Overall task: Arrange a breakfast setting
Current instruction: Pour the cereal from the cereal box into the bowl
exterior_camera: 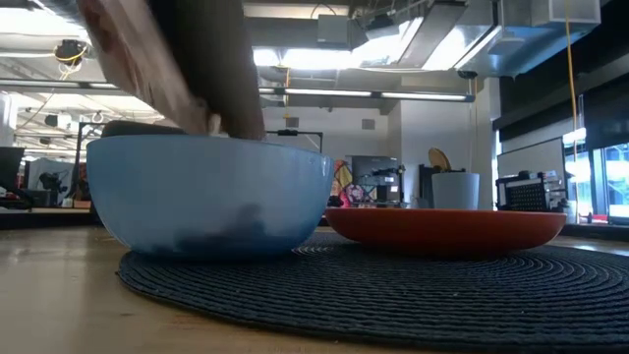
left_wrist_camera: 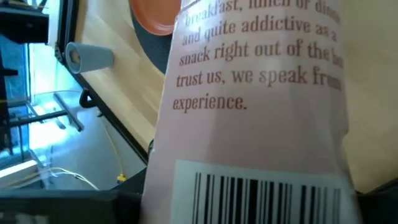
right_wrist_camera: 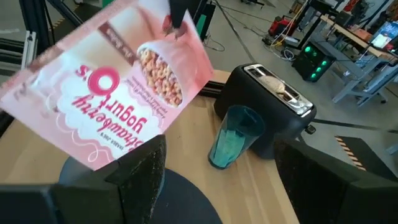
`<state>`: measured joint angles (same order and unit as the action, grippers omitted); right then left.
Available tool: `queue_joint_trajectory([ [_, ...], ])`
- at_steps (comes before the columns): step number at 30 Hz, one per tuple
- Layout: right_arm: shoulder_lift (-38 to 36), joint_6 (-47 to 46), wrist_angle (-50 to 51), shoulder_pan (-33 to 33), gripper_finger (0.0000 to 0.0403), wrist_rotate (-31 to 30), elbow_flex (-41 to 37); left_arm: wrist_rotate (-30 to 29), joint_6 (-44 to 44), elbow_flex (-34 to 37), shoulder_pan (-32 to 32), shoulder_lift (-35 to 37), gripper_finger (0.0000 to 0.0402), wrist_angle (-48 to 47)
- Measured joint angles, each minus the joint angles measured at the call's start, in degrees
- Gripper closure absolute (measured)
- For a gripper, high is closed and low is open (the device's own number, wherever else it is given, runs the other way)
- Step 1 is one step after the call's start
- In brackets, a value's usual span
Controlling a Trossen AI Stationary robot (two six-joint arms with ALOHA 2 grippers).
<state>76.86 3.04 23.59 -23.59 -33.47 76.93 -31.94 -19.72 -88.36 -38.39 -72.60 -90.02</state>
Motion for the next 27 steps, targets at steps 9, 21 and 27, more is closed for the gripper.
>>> queue_joint_trajectory([
  [9,2.52,-2.84,-1.29,0.00,0.0118,-5.11,0.00,3.46,7.75,0.00,1.76,3.46,0.0231,-0.04],
  [21,2.53,-7.15,-4.29,-0.04,0.0118,-13.49,0.00,6.12,17.42,7.23,2.17,6.92,0.0231,-0.06],
  [27,1.33,-11.10,-1.13,1.10,0.0118,-13.64,0.01,6.21,24.54,10.22,2.27,11.74,0.0231,-0.10],
])
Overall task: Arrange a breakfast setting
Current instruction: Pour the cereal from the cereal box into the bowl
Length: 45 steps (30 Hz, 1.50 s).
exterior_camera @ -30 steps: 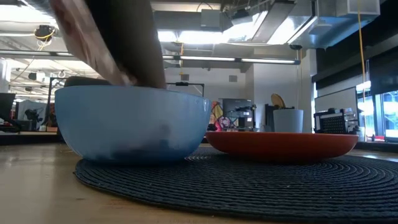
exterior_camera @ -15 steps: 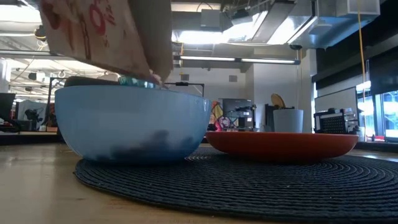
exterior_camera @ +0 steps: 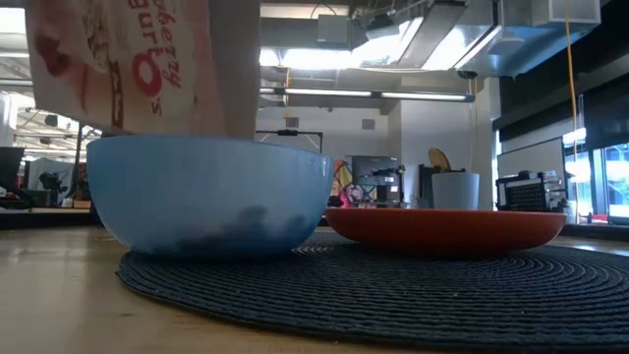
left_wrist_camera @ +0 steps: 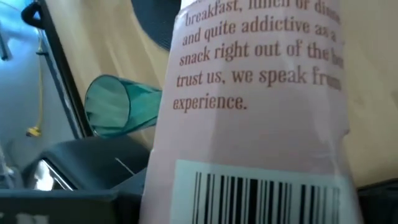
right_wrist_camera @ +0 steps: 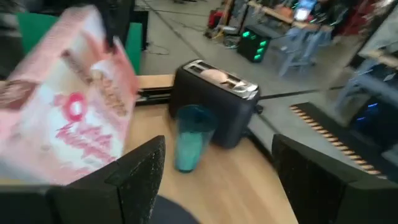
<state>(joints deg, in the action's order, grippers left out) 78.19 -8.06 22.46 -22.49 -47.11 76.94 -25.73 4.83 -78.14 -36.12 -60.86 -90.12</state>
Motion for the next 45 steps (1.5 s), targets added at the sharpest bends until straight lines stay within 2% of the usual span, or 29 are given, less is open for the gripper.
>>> queue_joint_trajectory([
  [4,0.07,-3.01,2.94,1.88,0.0118,4.37,-0.01,-0.05,3.80,0.03,0.00,3.46,0.0231,0.10],
  [7,0.04,-4.64,5.04,3.38,0.0118,5.05,-0.01,-0.05,6.28,0.03,0.00,5.77,0.0231,0.08],
  [10,-0.13,-4.75,5.93,3.99,0.0118,4.86,-0.01,0.01,9.78,0.03,0.00,7.76,0.0231,0.08],
  [15,-2.63,-3.49,7.04,3.77,0.0118,0.76,-0.01,-0.74,14.55,0.05,0.00,11.29,0.0231,0.46],
  [21,-4.78,-3.90,12.02,3.87,0.0118,0.15,0.01,-7.84,17.33,0.05,0.00,16.27,0.0231,7.55],
  [25,-6.67,-11.04,23.43,3.88,0.0118,-6.34,-0.27,-14.27,17.43,1.38,0.00,19.81,0.0231,15.33],
  [28,-9.47,-13.64,23.28,3.93,0.0118,-7.03,-3.77,-18.23,17.13,5.28,0.00,22.88,0.0231,20.82],
  [31,-12.99,-14.01,17.55,3.93,0.0118,-3.17,-9.44,-21.68,15.56,11.33,0.00,26.14,0.0231,27.96],
  [34,-16.68,-12.92,8.06,3.88,0.0118,1.61,-16.81,-23.45,10.74,18.55,0.00,29.33,0.0231,41.22],
  [41,-20.04,0.47,-38.38,5.60,0.0118,19.35,-35.23,-22.62,-12.73,34.37,0.00,33.33,0.0231,81.46],
  [45,-18.13,4.75,-59.02,9.37,0.0118,29.02,-39.92,-18.35,-20.86,41.87,0.88,34.12,0.0231,98.60],
])
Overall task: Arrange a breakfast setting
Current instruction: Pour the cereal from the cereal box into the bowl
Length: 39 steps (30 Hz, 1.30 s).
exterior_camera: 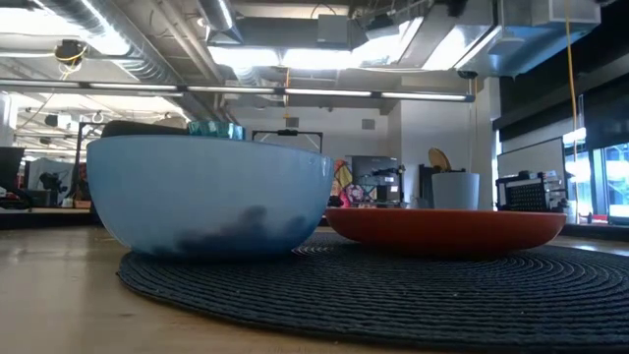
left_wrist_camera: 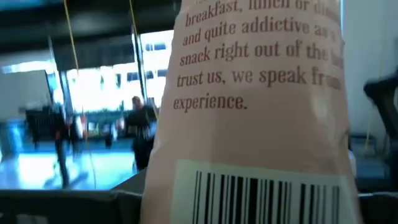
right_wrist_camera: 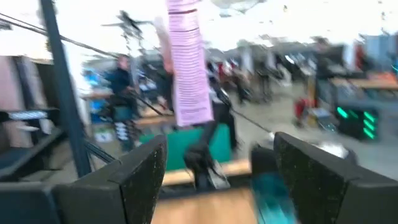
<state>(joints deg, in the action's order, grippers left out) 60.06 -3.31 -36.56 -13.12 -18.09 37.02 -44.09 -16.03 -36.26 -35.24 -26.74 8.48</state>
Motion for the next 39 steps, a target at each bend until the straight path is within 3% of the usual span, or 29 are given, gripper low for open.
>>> queue_joint_trajectory([
  [3,2.70,1.89,-6.80,3.48,0.0118,8.83,-0.06,3.28,-0.82,5.14,2.14,-0.14,0.0231,9.20],
  [7,7.14,3.75,-10.22,6.87,0.0112,14.50,3.01,7.12,0.31,10.92,5.69,-0.44,0.0231,16.50],
  [14,15.15,5.76,-9.51,10.00,0.0055,19.31,13.20,12.52,2.52,17.84,12.60,-3.95,0.0231,28.95],
  [19,19.87,8.28,-3.77,11.39,0.0012,18.74,21.28,16.39,5.33,18.44,17.03,-8.28,0.0231,28.89],
  [23,22.43,7.87,2.36,12.60,0.0008,18.68,26.34,19.35,6.95,18.44,19.24,-10.50,0.0231,29.74],
  [28,23.16,7.92,4.69,12.52,0.0045,18.45,28.03,19.60,7.05,18.44,19.90,-12.21,0.0231,29.50],
  [39,23.14,7.59,8.50,15.25,0.0211,29.50,28.06,16.41,10.62,18.44,21.14,-15.64,0.0217,29.83],
])
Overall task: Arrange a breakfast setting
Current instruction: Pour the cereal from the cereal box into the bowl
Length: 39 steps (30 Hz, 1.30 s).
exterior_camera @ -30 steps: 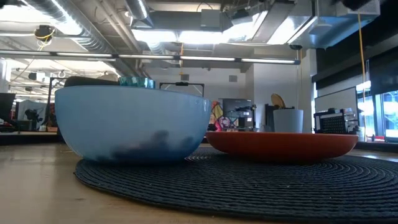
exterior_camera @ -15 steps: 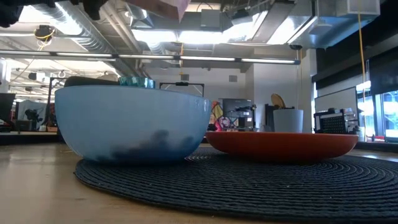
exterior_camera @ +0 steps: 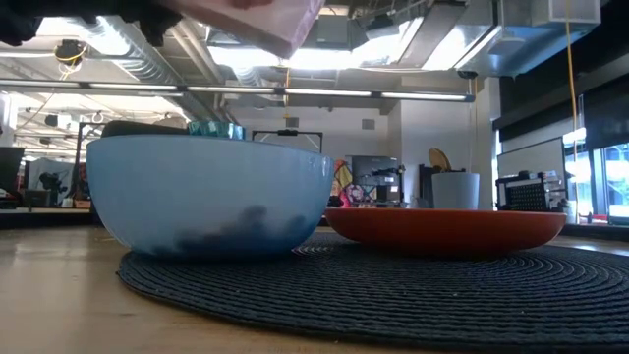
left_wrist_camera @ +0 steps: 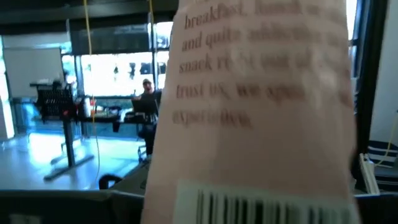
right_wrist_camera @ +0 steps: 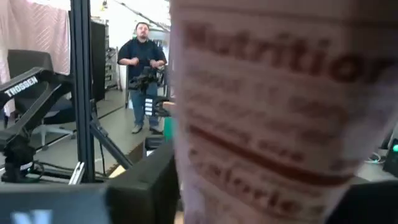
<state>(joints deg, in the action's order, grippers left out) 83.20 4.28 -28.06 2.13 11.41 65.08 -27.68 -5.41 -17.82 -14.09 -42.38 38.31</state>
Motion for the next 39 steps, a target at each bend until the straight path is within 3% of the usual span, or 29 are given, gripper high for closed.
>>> queue_joint_trajectory([
  [4,0.00,-0.18,0.88,1.04,0.0244,2.22,0.00,0.11,1.93,0.00,0.89,-1.61,0.0201,-0.06],
  [15,0.00,-0.16,3.56,1.74,0.0310,1.22,0.00,-0.35,2.39,-0.02,1.12,-2.72,0.0149,0.08],
  [21,0.00,0.31,5.68,3.71,0.0391,3.07,0.00,-0.48,2.45,-0.02,1.12,-2.72,0.0126,0.00],
  [39,-2.46,1.96,7.87,5.05,0.0402,2.61,-0.02,-0.49,1.95,-0.04,1.08,-2.70,0.0137,-0.29],
])
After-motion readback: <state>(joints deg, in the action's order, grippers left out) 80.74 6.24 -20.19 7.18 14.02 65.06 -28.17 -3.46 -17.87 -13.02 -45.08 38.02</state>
